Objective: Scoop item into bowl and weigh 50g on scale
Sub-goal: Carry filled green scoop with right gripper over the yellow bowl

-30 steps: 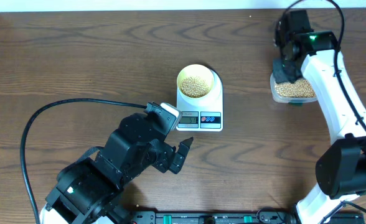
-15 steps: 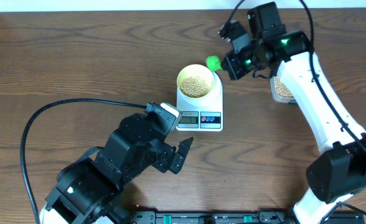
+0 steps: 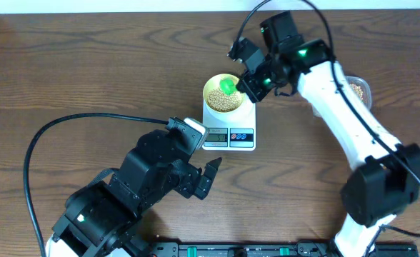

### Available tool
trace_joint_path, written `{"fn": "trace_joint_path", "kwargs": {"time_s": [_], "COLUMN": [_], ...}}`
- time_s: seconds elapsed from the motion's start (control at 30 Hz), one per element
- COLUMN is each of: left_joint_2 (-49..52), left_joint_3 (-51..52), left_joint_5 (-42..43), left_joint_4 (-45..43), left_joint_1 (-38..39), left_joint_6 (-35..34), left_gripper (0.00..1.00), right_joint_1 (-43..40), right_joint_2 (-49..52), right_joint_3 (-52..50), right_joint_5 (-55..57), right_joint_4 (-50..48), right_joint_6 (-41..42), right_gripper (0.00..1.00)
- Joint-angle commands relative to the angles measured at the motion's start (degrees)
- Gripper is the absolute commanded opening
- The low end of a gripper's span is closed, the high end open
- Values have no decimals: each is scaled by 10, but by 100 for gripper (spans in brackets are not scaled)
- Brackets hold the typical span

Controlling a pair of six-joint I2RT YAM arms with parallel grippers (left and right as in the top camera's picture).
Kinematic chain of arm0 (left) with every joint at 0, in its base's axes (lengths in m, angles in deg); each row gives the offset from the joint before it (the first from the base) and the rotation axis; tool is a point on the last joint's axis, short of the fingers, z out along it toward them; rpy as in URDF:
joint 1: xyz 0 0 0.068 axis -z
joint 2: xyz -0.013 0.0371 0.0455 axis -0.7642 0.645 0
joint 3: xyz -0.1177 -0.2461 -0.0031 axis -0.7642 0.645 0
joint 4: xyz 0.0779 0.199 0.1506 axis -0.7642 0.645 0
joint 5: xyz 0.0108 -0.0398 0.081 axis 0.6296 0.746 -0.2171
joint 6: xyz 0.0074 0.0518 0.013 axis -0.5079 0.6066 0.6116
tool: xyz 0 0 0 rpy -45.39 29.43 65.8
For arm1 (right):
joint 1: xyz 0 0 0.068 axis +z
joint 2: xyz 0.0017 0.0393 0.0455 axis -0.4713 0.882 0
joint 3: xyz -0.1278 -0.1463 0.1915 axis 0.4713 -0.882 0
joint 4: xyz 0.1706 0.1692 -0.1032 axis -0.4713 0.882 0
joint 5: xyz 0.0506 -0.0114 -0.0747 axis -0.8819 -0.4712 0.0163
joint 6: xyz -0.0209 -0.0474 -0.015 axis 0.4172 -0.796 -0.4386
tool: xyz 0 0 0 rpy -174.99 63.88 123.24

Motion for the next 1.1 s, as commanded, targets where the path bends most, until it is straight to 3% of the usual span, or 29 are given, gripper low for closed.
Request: {"fn": "trace_joint_path", "kwargs": {"time_s": [0.0,0.47,1.07], "left_joint_2": [0,0,0], "left_joint_3": [-4,-4,-4], "left_joint_5": [-1,-1,-1], "left_joint_4": [0,0,0], "left_joint_1": [-2,-2,-2], "left_joint_6": [-1,-1,-1], "left_gripper": [98,98,98], "right_joint_1": [13,26,26], "right_joint_2": [32,59,72], "right_joint_3": [9,9,9], "right_joint_5": [44,101,23], "right_joint_4": [-3,-34,-24], "right_joint_6": [-25,-30,26], "right_gripper": [1,1,1]}}
